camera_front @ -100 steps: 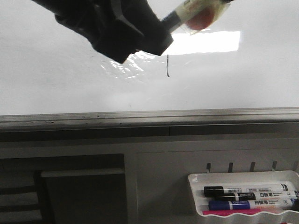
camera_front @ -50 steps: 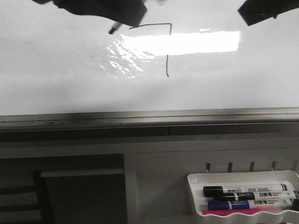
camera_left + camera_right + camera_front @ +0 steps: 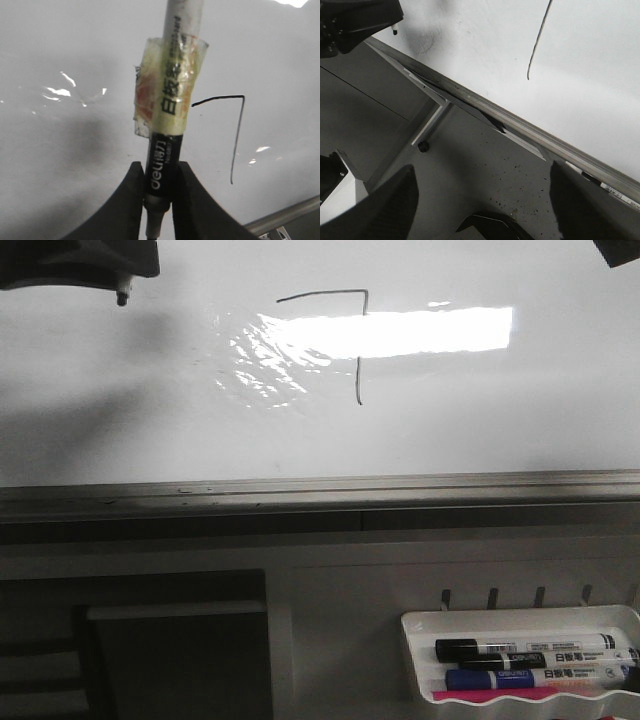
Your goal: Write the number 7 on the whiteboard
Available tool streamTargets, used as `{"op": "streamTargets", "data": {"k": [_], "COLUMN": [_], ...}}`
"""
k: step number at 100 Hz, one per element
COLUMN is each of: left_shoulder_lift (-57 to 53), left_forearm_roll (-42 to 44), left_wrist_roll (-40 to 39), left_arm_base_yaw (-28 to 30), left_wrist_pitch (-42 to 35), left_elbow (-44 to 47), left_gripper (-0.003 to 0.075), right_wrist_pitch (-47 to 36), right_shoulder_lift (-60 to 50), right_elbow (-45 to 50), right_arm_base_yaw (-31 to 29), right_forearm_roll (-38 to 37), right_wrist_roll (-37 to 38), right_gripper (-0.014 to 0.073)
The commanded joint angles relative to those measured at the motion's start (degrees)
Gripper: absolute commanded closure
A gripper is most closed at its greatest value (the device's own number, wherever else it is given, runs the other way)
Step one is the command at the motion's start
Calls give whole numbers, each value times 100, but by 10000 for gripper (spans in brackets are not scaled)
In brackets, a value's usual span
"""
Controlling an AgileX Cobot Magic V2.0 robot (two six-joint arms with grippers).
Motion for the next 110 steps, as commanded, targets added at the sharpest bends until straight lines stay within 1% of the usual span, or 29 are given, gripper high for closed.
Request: {"op": "streamTargets", "data": {"k": [1, 29, 70, 74, 79, 84, 85, 86, 88, 91, 96, 101, 106, 110], "left_shoulder_lift": [188, 895, 926, 926, 926, 915, 915, 904, 891, 891, 850, 790, 684, 581], "left_forearm_roll": [-123, -194, -79, -53, -28, 28, 42, 54, 52, 66, 76, 76, 149, 219], "left_wrist_roll": [-41, -41, -41, -41, -41, -41, -41, -41, -41, -41, -30, 45, 141, 259], "left_arm_base_yaw": [15, 15, 15, 15, 15, 15, 15, 15, 15, 15, 15, 15, 15, 15], "left_wrist_pitch": [-501, -880, -997, -982, -968, -968, -968, -968, -955, -955, -941, -914, -900, -900], "left_elbow": [-192, -279, -282, -282, -282, -282, -282, -282, -282, -282, -282, -282, -282, -282], "left_gripper": [741, 741, 733, 707, 655, 587, 553, 553, 505, 467, 363, 282, 221, 195], "right_wrist_pitch": [-36, -25, 2, 2, 2, 2, 2, 2, 2, 2, 2, 2, 10, 23], "right_shoulder_lift": [-111, -111, -111, -111, -111, -111, -111, -111, -111, -111, -111, -111, -111, -114], "right_elbow": [-173, -173, -173, -173, -173, -173, -173, -173, -173, -173, -173, -173, -173, -173], "right_arm_base_yaw": [-29, -29, -29, -29, -29, -29, -29, -29, -29, -29, -29, -29, -29, -29], "right_forearm_roll": [287, 287, 287, 287, 287, 301, 316, 317, 344, 358, 386, 390, 390, 399], "right_wrist_roll": [6, 21, 21, 21, 21, 21, 21, 21, 21, 21, 21, 21, 21, 21], "right_gripper": [105, 105, 105, 105, 105, 105, 105, 105, 105, 105, 105, 105, 105, 106]}}
